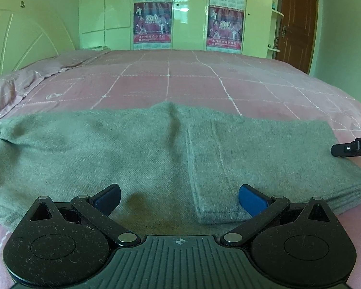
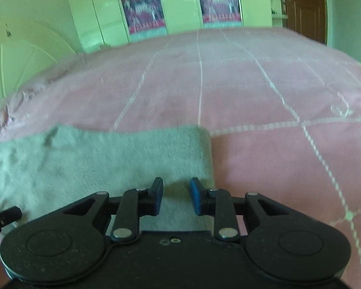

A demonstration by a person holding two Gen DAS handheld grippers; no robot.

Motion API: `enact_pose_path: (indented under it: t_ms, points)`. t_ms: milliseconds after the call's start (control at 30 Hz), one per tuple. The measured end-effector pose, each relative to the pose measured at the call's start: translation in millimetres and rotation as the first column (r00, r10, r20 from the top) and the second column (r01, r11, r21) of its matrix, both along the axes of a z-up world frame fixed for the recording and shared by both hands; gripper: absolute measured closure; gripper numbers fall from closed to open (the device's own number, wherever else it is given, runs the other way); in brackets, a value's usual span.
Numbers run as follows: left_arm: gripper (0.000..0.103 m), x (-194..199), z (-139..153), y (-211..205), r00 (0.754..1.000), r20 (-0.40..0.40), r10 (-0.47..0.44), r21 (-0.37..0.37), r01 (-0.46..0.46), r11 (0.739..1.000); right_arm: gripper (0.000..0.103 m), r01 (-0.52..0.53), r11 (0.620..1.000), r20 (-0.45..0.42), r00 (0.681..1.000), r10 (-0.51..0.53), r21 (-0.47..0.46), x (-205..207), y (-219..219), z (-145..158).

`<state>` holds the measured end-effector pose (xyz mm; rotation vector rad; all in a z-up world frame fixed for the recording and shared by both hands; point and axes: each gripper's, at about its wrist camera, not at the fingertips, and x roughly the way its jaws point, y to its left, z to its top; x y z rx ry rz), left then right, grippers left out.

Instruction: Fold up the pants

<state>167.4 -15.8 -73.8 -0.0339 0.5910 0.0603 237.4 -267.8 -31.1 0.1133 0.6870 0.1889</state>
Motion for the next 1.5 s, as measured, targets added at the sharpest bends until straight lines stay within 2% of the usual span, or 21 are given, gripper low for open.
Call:
enact_pose_path:
  t_ms: [67,133,167,267,400,633,700,767,833,1000,1033,1067,1100,1133,1200,1233,1300,1367,1433,1467,1500]
  points:
    - [0.000,4.9,4.9,7.6,0.999,0.027,0.029,0.003,-0.029,1.000,0.084,0.025,1.000,0.051,0.998,-0.025,0.002,5.5,-1.1,10.5]
    - [0.000,20.0,0.7,18.0,0.999,-0.027,0.047,-0.024,-0.048,0.999,0.084,0.046,0.999,0.051,0.998,-0.046,0.006,23.2,-2.0,13.2]
    - [0.000,29.1,-6.3,22.2,0.996,-0.080,0.043,-0.034,-0.046,0.998,0.083,0.057,0.998,0.026,0.998,-0.057,0.004,35.1,-4.8,10.7]
    - [0.000,29.2,-6.6,35.9,0.996,-0.075,0.039,-0.096,-0.046,0.994,0.072,0.098,0.995,-0.145,0.985,-0.093,0.033,66.7,-12.6,-12.3]
    - [0.000,-15.9,11.3,86.2,0.992,0.021,0.125,-0.143,-0.121,0.982,0.073,0.064,0.993,0.019,0.998,-0.066,0.099,24.3,-16.0,12.0]
    - [0.000,-74.6,-3.0,196.7,0.951,-0.054,0.304,-0.216,-0.308,0.926,0.072,-0.002,0.986,0.088,0.996,-0.013,0.169,-50.5,3.5,5.3]
    - [0.000,-69.3,-19.0,231.4,0.946,-0.063,0.318,-0.364,-0.318,0.875,0.072,0.002,0.979,0.066,0.998,-0.016,0.204,-60.5,12.8,1.8]
    - [0.000,-57.4,-39.9,265.7,0.949,-0.061,0.311,-0.547,-0.292,0.785,0.072,0.006,0.975,0.047,0.999,-0.017,0.223,-69.6,21.7,0.9]
    - [0.000,-42.5,-57.7,291.5,0.956,-0.022,0.293,-0.669,-0.232,0.706,0.071,0.006,0.973,0.039,0.999,-0.015,0.231,-76.5,27.7,2.7]
    - [0.000,-3.1,-74.7,321.3,0.975,0.024,0.222,-0.783,-0.119,0.611,0.071,-0.029,0.982,0.039,0.999,0.022,0.189,-85.8,46.4,13.0]
    - [0.011,-3.3,-75.5,322.9,0.971,0.033,0.236,-0.794,-0.118,0.596,0.071,-0.035,0.983,0.040,0.999,0.029,0.181,-85.0,51.4,15.0]
    - [0.072,-7.7,-77.7,325.7,0.960,0.027,0.280,-0.806,-0.145,0.574,0.071,-0.045,0.984,0.040,0.998,0.039,0.173,-84.1,59.3,17.2]
    - [0.067,-13.1,-82.6,330.7,0.950,0.005,0.312,-0.830,-0.170,0.531,0.071,-0.062,0.984,0.041,0.998,0.056,0.166,-81.6,67.3,19.1]
    - [0.067,-18.3,-84.0,330.8,0.945,0.020,0.326,-0.836,-0.163,0.524,0.071,-0.088,0.984,0.042,0.996,0.082,0.157,-78.3,76.4,20.1]
    - [0.067,-23.7,-83.6,322.1,0.945,0.075,0.318,-0.798,-0.134,0.588,0.071,-0.148,0.982,0.043,0.989,0.144,0.121,-69.8,101.2,20.6]
    - [0.067,-25.4,-84.3,320.4,0.944,0.081,0.321,-0.788,-0.136,0.600,0.071,-0.184,0.977,0.041,0.983,0.181,0.108,-65.9,114.6,19.5]
    - [0.067,-25.1,-87.9,323.4,0.942,0.085,0.325,-0.804,-0.128,0.581,0.071,-0.249,0.966,0.045,0.968,0.246,0.073,-62.5,143.6,15.7]
    - [0.067,-22.6,-88.7,324.3,0.945,0.089,0.314,-0.802,-0.119,0.585,0.068,-0.304,0.952,0.042,0.952,0.303,0.034,-62.5,168.3,9.7]
    - [0.067,-20.5,-89.0,326.8,0.950,0.088,0.300,-0.798,-0.113,0.592,0.051,-0.351,0.933,0.014,0.936,0.353,-0.079,-66.8,191.9,-5.2]
    - [0.067,-19.9,-88.9,331.8,0.953,0.083,0.291,-0.800,-0.111,0.590,0.051,-0.377,0.905,-0.030,0.925,0.379,-0.194,-68.7,205.3,-20.4]
    - [0.067,-18.8,-88.2,334.1,0.957,0.083,0.280,-0.797,-0.105,0.594,0.051,-0.394,0.869,0.005,0.910,0.414,-0.300,-77.9,214.8,-29.1]
